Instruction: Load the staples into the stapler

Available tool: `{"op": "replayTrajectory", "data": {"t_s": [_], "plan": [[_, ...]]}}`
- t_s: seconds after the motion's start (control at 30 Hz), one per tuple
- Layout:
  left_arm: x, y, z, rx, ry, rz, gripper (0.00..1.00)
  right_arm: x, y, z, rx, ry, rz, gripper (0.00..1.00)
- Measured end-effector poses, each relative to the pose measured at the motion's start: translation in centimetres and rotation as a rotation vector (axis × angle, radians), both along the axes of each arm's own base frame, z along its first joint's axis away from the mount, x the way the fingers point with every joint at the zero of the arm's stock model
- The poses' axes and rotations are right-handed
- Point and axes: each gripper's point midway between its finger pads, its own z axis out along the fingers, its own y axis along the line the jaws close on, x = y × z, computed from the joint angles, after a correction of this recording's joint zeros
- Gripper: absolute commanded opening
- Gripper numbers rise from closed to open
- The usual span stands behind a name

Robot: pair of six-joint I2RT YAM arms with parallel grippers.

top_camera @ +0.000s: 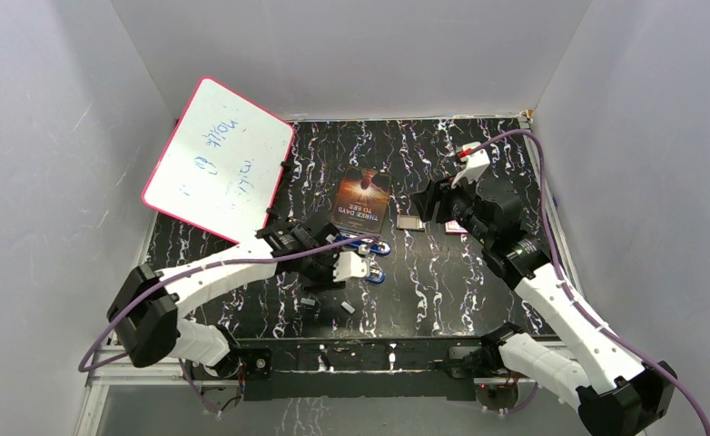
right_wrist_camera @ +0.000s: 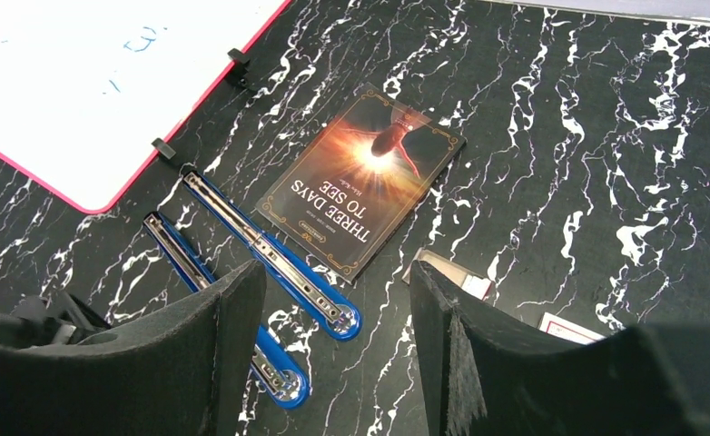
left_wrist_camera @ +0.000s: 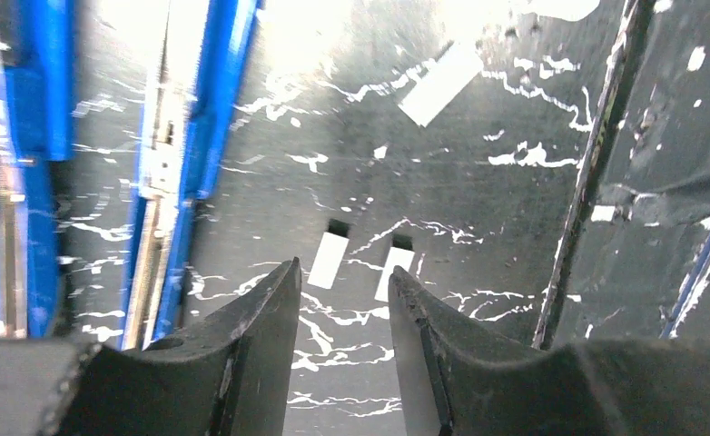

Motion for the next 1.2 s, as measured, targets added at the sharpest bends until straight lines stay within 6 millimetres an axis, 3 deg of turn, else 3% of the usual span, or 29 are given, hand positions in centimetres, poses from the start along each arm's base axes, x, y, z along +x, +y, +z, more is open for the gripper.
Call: {"op": "replayTrajectory", "data": {"t_s": [0.3, 0.43, 0.5, 0.6, 0.8, 0.83, 0.93, 1.1, 1.2], "plan": [[3.1, -3.1, 5.9, -0.209, -0.138, 0.197, 0.48, -0.1, -0.7, -1.0, -0.030, 0.036, -0.030, 0.68], [5.7, -3.9, 8.6, -0.273, -0.215, 0.367, 0.70, 0.2, -0.7, -1.0, -0.037, 0.044, -0.039, 0.74], [7.0, -3.9, 10.0, -0.306, -0.266, 0.458, 0.87, 0.4, -0.6, -1.1, -0.042, 0.052, -0.038, 0.75], [8.6, -3.2, 11.7, -0.366, -0.320, 0.593, 0.98, 0.5, -0.5, -1.7, -0.057, 0.076, -0.038, 0.76], [12.1, 0.3, 16.1, -0.600, -0.323, 0.917, 0.98, 0.5, 0.1, -3.7, -0.089, 0.141, -0.014, 0.78], [13.4, 2.2, 16.7, -0.631, -0.333, 1.002, 0.98, 0.4, 0.3, -3.9, -0.095, 0.149, -0.008, 0.78], [15.6, 4.3, 16.9, -0.668, -0.294, 1.162, 0.98, -0.2, 2.5, -5.3, -0.138, 0.173, 0.036, 0.79], [16.7, 3.4, 15.4, -0.655, -0.186, 1.249, 0.98, -4.2, 8.0, -8.0, -0.245, 0.193, 0.184, 0.80], [16.9, 2.9, 15.4, -0.656, -0.154, 1.267, 0.98, -6.6, 9.6, -9.5, -0.275, 0.194, 0.236, 0.80]]}}
